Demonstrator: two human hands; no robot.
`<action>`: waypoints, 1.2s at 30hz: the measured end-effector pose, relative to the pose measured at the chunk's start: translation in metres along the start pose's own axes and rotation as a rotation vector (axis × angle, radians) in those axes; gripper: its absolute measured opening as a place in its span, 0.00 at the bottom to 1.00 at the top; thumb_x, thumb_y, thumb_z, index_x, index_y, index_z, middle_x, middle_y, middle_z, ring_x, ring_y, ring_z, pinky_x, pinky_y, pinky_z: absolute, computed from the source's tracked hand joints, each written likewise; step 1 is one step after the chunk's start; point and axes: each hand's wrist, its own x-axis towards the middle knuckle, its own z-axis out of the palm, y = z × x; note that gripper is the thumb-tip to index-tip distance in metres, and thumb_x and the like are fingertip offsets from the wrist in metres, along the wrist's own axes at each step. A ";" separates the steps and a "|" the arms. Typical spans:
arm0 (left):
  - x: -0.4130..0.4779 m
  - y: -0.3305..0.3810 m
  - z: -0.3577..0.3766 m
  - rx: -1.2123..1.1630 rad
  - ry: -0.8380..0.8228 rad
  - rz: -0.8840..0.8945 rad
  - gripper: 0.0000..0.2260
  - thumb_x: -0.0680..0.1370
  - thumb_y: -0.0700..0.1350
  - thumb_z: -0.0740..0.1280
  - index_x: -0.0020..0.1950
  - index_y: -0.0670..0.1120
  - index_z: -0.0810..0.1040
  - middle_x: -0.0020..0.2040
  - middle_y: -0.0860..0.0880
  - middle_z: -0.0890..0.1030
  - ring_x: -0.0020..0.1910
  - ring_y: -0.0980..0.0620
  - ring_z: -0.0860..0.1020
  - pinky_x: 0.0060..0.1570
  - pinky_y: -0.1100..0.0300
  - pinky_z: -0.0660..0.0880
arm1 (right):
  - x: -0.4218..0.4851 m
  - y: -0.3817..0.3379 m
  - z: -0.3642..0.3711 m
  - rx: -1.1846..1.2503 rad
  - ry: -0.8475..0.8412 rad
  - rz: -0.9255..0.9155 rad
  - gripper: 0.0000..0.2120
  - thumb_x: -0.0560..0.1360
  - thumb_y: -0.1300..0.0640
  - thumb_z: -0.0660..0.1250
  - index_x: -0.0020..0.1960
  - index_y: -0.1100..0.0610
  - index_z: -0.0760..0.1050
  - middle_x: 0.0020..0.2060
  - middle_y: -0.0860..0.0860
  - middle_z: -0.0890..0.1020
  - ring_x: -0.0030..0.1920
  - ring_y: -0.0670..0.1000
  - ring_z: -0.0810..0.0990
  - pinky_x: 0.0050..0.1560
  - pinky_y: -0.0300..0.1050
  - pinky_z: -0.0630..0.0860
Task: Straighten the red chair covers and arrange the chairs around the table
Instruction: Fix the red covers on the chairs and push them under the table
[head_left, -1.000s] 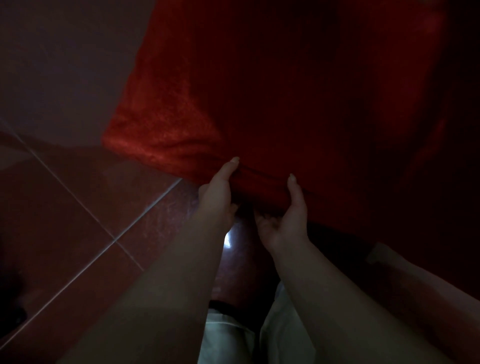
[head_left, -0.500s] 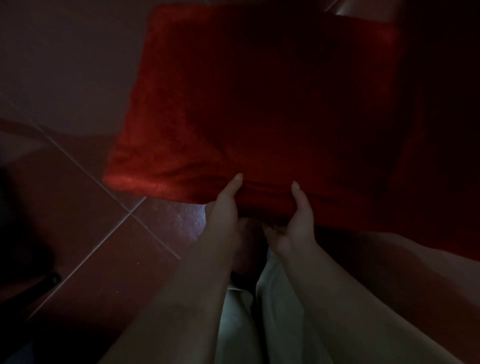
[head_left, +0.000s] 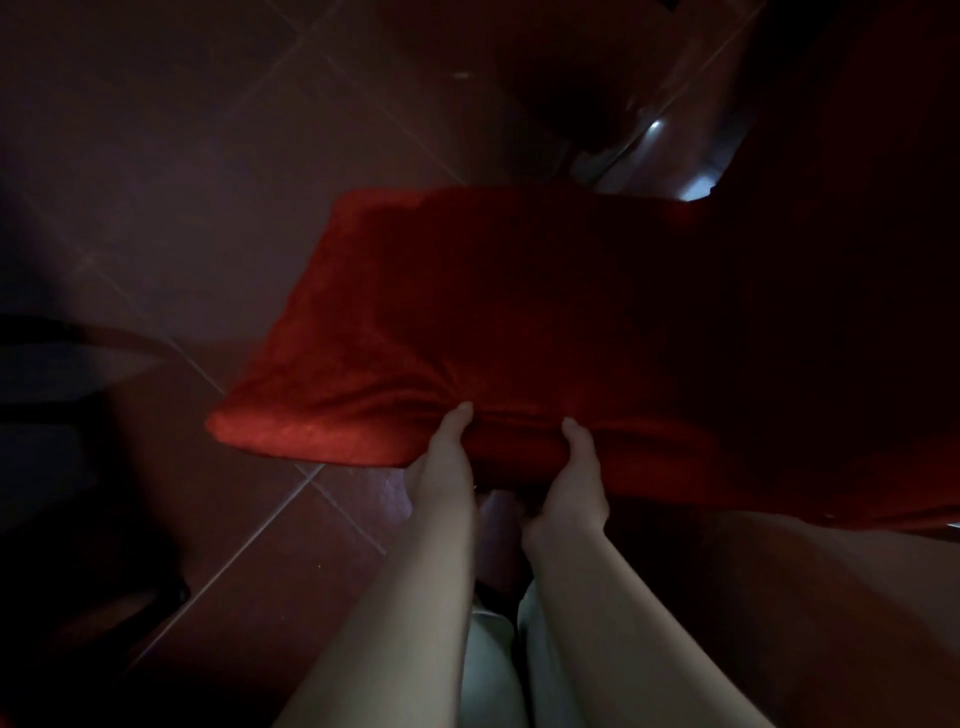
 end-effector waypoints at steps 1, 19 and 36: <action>-0.007 -0.002 -0.005 0.008 0.015 -0.008 0.21 0.64 0.49 0.81 0.51 0.41 0.82 0.42 0.42 0.86 0.35 0.46 0.85 0.35 0.55 0.81 | -0.006 0.001 -0.005 -0.002 0.009 0.016 0.14 0.65 0.48 0.78 0.41 0.55 0.78 0.31 0.53 0.85 0.33 0.57 0.85 0.44 0.54 0.82; -0.087 -0.013 -0.050 -0.069 0.110 -0.158 0.14 0.70 0.46 0.78 0.41 0.45 0.73 0.26 0.46 0.81 0.19 0.52 0.78 0.17 0.60 0.72 | -0.075 0.007 -0.048 -0.206 0.127 0.001 0.15 0.66 0.47 0.78 0.43 0.55 0.78 0.39 0.57 0.84 0.31 0.57 0.85 0.30 0.49 0.81; -0.123 0.001 -0.040 -0.070 0.215 -0.139 0.16 0.62 0.52 0.78 0.40 0.46 0.77 0.37 0.46 0.83 0.29 0.45 0.83 0.35 0.49 0.83 | -0.114 -0.020 -0.038 -0.329 0.090 -0.096 0.12 0.64 0.48 0.75 0.41 0.54 0.80 0.26 0.50 0.82 0.26 0.52 0.83 0.26 0.44 0.78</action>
